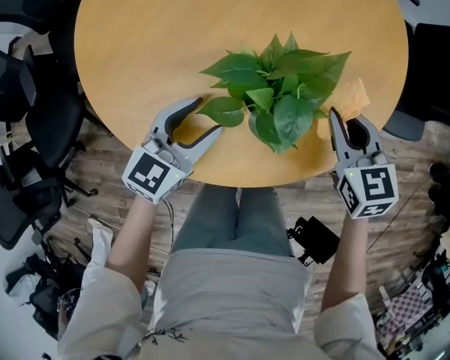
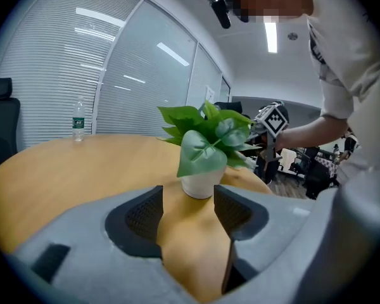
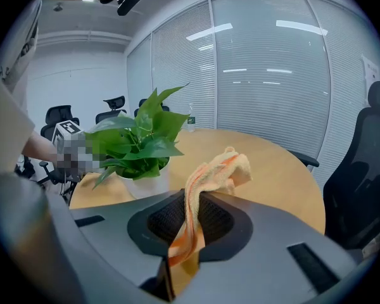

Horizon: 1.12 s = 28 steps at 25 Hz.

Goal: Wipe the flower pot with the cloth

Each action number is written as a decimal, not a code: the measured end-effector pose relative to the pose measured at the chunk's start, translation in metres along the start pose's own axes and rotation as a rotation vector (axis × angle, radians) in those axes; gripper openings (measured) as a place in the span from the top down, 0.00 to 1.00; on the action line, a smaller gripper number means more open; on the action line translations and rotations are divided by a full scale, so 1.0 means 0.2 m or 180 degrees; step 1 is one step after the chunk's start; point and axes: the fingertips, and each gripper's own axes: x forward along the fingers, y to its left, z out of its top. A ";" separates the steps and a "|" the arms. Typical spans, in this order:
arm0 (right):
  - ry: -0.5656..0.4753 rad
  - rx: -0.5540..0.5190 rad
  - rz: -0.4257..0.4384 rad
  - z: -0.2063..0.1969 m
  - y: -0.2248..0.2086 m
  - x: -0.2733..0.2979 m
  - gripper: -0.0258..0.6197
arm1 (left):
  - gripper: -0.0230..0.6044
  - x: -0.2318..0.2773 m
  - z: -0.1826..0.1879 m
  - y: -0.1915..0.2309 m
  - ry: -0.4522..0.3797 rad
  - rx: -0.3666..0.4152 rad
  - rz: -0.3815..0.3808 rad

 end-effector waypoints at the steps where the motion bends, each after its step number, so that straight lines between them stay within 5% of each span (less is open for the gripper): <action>1: -0.0024 0.0002 0.0017 0.00 0.00 0.02 0.89 | 0.57 0.02 -0.01 -0.01 0.0037 0.0004 -0.0033; 11: -0.0213 -0.0251 0.0345 0.04 0.09 0.19 0.89 | 0.56 0.22 0.05 -0.09 -0.0056 0.0157 -0.0369; 28: -0.0034 -0.0902 0.0749 0.01 0.22 0.32 0.89 | 0.56 0.33 0.08 -0.14 -0.0122 0.0188 -0.0668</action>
